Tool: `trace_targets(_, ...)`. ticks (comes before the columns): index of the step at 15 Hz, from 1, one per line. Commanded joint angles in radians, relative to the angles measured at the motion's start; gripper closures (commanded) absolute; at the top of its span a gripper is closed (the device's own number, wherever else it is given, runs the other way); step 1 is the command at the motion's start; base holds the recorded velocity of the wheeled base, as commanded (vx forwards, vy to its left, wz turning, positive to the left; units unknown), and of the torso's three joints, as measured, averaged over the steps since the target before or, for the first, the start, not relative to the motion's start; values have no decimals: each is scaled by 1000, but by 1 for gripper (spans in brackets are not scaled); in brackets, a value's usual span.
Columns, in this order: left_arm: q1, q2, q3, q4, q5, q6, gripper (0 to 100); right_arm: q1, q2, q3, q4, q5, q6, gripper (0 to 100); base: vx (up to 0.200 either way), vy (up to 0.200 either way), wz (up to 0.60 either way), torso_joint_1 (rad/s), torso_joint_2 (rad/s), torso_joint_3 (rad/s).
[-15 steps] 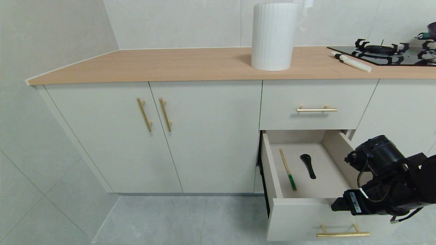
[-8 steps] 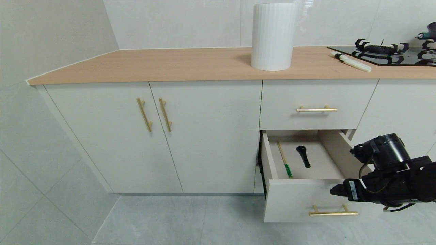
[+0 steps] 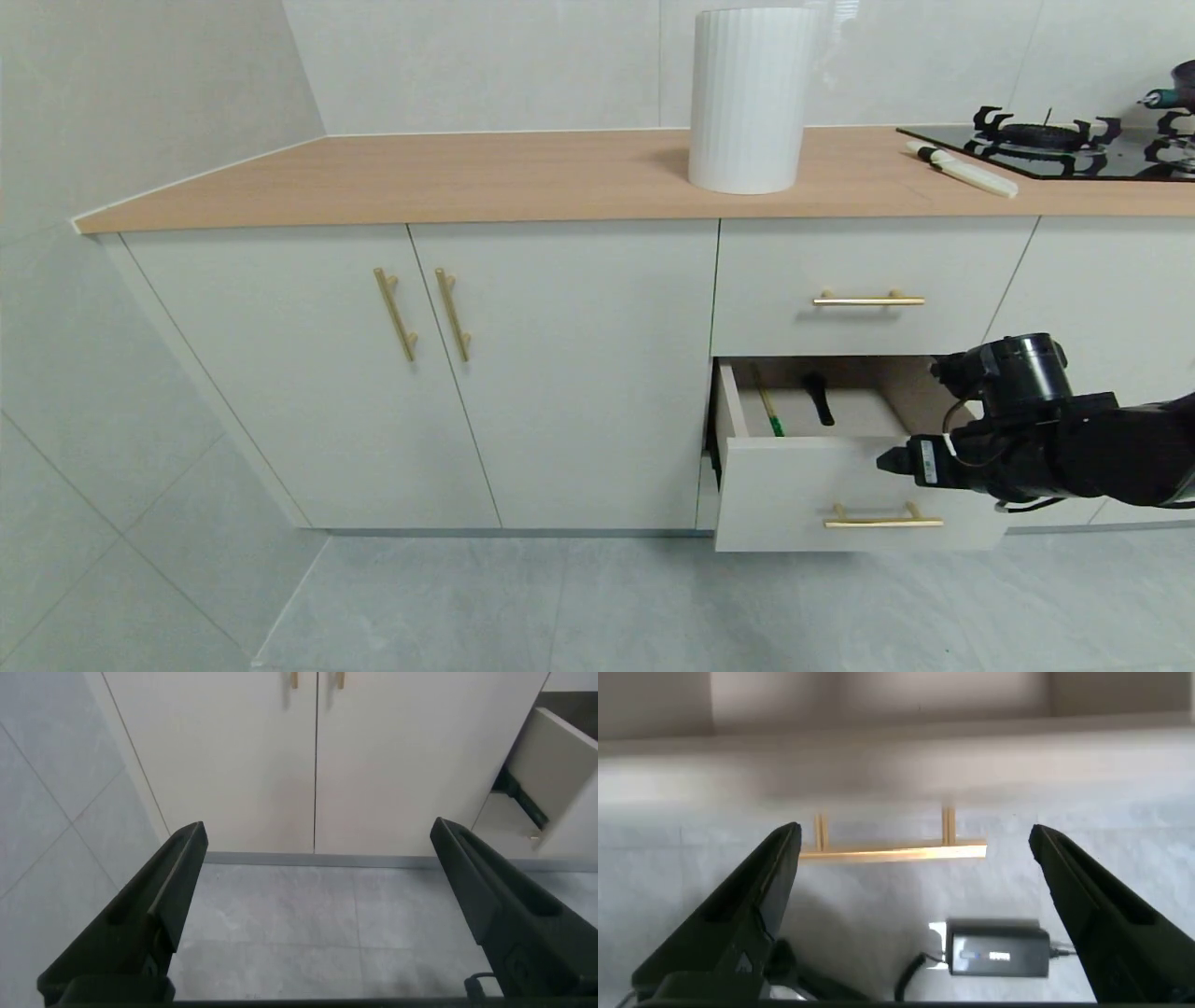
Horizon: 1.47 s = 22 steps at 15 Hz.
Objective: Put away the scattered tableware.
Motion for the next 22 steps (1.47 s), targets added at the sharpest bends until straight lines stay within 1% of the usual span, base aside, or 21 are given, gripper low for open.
trace_targets(1, 0, 0, 0, 0, 0, 0, 0, 0, 72, -61, 3, 0, -2, 0, 0, 0, 0, 0, 0, 0)
trace_targets(7, 0, 0, 0, 0, 0, 0, 0, -40, 207, -250, -4, 7, -7, 0, 0, 0, 0, 0, 0, 0)
trace_targets(8, 0, 0, 0, 0, 0, 0, 0, -56, 239, -298, -4, 7, -7, 0, 0, 0, 0, 0, 0, 0)
trace_targets(11, 0, 0, 0, 0, 0, 0, 0, -71, 290, -364, -16, 6, -5, 0, 0, 0, 0, 0, 0, 0)
trace_targets(13, 0, 0, 0, 0, 0, 0, 0, -71, 315, -376, -63, 1, -5, 0, 0, 0, 0, 0, 0, 0)
trace_targets(14, 0, 0, 0, 0, 0, 0, 0, -72, 336, -374, -149, 1, -5, 0, 0, 0, 0, 0, 0, 0)
trace_targets(16, 0, 0, 0, 0, 0, 0, 0, -77, 371, -377, -231, -2, -4, 0, 0, 0, 0, 0, 0, 0)
trace_targets(22, 0, 0, 0, 0, 0, 0, 0, -72, 404, -382, -313, -17, 1, 0, 0, 0, 0, 0, 0, 0)
